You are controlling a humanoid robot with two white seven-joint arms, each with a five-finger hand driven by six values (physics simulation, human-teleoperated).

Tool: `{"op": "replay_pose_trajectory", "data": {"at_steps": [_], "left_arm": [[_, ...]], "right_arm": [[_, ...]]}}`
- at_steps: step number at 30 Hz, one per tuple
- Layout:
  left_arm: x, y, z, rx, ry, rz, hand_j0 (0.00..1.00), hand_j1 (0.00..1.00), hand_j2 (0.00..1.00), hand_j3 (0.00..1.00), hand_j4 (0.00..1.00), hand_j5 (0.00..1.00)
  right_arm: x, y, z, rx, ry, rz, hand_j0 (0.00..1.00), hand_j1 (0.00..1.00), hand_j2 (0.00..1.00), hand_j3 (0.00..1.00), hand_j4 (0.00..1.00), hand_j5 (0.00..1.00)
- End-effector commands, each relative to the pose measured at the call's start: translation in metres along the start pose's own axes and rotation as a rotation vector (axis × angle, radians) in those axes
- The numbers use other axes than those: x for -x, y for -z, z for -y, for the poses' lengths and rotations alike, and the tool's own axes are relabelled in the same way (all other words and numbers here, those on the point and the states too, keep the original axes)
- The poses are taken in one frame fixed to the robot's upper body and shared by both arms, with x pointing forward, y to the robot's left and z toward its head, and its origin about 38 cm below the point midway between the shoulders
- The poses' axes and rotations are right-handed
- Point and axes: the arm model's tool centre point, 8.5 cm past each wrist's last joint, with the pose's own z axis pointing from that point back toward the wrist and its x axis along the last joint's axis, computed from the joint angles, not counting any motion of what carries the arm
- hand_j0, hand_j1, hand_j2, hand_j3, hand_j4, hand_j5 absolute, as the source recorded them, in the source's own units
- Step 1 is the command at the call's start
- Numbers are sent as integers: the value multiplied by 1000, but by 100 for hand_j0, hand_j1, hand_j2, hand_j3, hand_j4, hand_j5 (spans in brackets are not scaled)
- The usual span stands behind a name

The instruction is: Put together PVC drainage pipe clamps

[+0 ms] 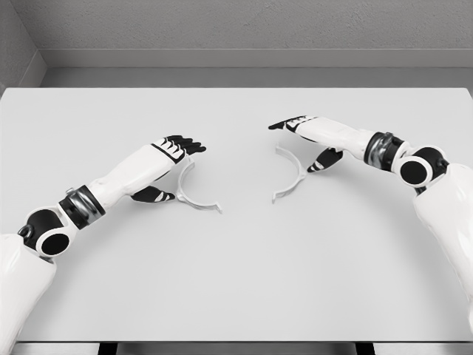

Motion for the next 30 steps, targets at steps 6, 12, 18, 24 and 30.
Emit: {"op": "replay_pose_trajectory", "data": {"at_steps": [6,12,18,24,30], "left_arm": [[0,0,-1,-6,-6,0,100,100,100,100,100,100],[0,-1,0,-5,-7,0,100,100,100,100,100,100],[0,-1,0,-5,-7,0,100,100,100,100,100,100],[0,-1,0,-5,-7,0,100,100,100,100,100,100],[0,-1,-2,-8,-4,-1,100,100,100,100,100,100]], "right_arm": [[-1,1,0,3,6,5,100,100,100,100,100,100],[-8,3,3,13,-8,22,100,100,100,100,100,100],[-8,4,2,12,-8,24,100,100,100,100,100,100],[-12,4,4,14,-17,33,100,100,100,100,100,100],[-7,1,7,22,-16,17,100,100,100,100,100,100]]}}
